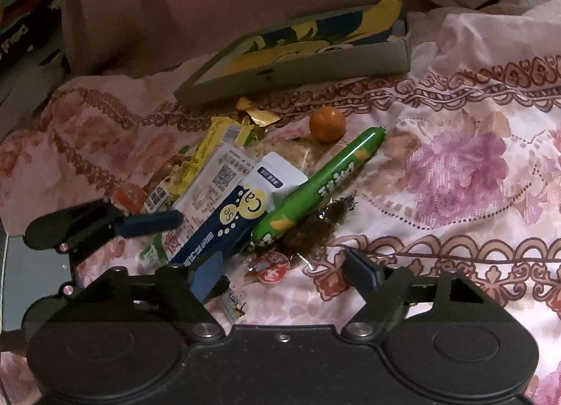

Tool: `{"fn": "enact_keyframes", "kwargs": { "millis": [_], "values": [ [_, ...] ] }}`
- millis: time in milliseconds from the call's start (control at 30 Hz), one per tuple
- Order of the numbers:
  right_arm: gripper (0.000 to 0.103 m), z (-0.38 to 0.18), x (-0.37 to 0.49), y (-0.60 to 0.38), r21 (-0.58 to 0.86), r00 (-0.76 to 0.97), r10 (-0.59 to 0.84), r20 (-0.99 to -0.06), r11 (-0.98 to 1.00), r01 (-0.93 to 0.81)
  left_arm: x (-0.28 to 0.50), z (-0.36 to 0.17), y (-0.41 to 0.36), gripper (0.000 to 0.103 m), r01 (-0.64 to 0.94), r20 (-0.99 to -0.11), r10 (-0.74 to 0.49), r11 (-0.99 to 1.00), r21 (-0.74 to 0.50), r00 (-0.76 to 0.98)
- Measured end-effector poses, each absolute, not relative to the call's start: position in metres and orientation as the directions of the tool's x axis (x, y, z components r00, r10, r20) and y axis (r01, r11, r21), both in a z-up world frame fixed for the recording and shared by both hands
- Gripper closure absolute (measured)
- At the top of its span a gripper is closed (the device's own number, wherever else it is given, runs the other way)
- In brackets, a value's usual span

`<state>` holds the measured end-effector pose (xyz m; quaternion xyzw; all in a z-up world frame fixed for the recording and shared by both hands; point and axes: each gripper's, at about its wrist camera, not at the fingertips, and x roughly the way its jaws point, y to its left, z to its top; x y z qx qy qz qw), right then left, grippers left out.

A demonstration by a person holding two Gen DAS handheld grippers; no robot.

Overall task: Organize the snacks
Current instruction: 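Close left gripper on the blue Ca stick pack while right gripper grasps the brown snack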

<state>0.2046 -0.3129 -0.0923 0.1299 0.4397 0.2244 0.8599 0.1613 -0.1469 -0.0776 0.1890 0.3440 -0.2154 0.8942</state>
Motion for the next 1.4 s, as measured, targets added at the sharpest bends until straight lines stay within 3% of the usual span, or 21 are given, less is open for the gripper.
{"fn": "enact_keyframes", "kwargs": {
  "millis": [167,300,367,600,933,1067,1133,1200,1400],
  "values": [
    [0.028,-0.097,0.212,-0.313,0.428,0.521,0.501,-0.691,0.864,-0.263,0.171,-0.077,-0.144,0.049,0.509,-0.720,-0.275,0.851,0.126,0.638],
    [0.033,-0.099,0.218,-0.312,0.425,0.535,0.501,-0.680,0.864,-0.270,0.188,-0.076,-0.148,0.053,0.510,-0.754,-0.268,0.854,0.102,0.600],
    [0.048,-0.099,0.219,-0.314,0.440,0.537,0.512,-0.671,0.857,-0.267,0.194,-0.075,-0.151,0.052,0.520,-0.773,-0.259,0.848,0.105,0.579],
    [0.068,-0.097,0.218,-0.324,0.508,0.535,0.541,-0.648,0.831,-0.225,0.193,-0.074,-0.152,0.051,0.538,-0.810,-0.242,0.837,0.104,0.534],
    [0.066,-0.108,0.222,-0.325,0.562,0.483,0.570,-0.664,0.808,-0.180,0.185,-0.079,-0.167,0.050,0.541,-0.833,-0.150,0.817,0.199,0.533],
    [0.073,-0.105,0.218,-0.320,0.499,0.489,0.541,-0.684,0.836,-0.228,0.185,-0.078,-0.164,0.050,0.528,-0.832,-0.153,0.829,0.186,0.534],
    [0.073,-0.103,0.214,-0.314,0.462,0.491,0.525,-0.695,0.849,-0.255,0.187,-0.076,-0.160,0.053,0.512,-0.834,-0.169,0.845,0.151,0.525],
    [0.073,-0.101,0.213,-0.311,0.434,0.496,0.515,-0.699,0.857,-0.279,0.187,-0.072,-0.154,0.063,0.489,-0.837,-0.196,0.867,0.095,0.511],
    [0.080,-0.102,0.208,-0.320,0.477,0.491,0.523,-0.697,0.849,-0.227,0.185,-0.070,-0.145,0.068,0.435,-0.840,-0.188,0.898,0.063,0.509]
  ]
}}
